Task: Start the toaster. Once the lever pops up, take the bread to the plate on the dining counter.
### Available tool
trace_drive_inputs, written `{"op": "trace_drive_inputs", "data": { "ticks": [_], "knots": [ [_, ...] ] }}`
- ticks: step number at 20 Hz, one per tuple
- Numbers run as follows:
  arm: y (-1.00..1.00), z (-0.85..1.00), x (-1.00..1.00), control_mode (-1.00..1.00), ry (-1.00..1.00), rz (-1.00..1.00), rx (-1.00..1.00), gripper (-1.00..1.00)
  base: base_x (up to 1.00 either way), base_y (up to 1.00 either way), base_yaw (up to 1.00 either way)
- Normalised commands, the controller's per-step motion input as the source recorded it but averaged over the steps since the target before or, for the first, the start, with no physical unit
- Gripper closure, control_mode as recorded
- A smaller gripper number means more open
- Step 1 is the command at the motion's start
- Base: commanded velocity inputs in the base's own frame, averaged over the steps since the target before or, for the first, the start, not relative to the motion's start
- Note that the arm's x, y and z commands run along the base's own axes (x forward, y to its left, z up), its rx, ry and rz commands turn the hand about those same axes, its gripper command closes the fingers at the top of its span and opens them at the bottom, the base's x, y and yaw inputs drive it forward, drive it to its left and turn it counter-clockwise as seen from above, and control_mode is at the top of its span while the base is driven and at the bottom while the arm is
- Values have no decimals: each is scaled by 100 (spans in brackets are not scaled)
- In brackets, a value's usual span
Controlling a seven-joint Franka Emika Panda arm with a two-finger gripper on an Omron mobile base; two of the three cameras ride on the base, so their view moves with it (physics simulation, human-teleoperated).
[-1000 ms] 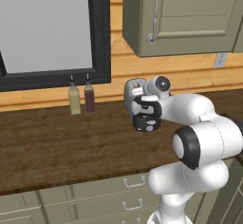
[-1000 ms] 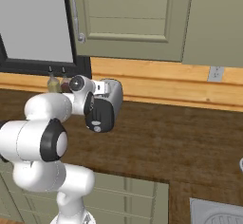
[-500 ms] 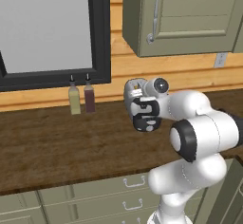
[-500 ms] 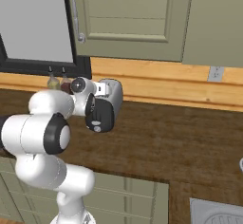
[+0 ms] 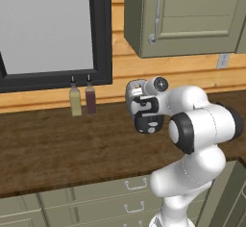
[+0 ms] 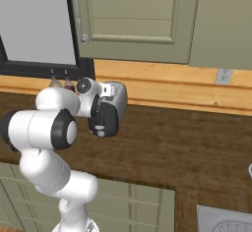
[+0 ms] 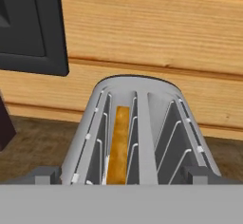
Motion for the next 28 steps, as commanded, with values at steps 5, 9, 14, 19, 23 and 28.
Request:
{"op": "trace_drive_inputs", "data": {
  "ticks": [5,9,14,19,23,28],
  "knots": [
    [0,-15,2,-100,1,0,0,-100,0,0,0],
    [0,-7,0,-100,1,0,0,-100,0,0,0],
    [0,0,0,-100,0,0,0,-100,0,0,0],
    [0,0,0,-100,0,0,0,-100,0,0,0],
    [0,0,0,-100,0,0,0,-100,0,0,0],
    [0,0,0,-100,0,0,0,-100,0,0,0]
  ]
}}
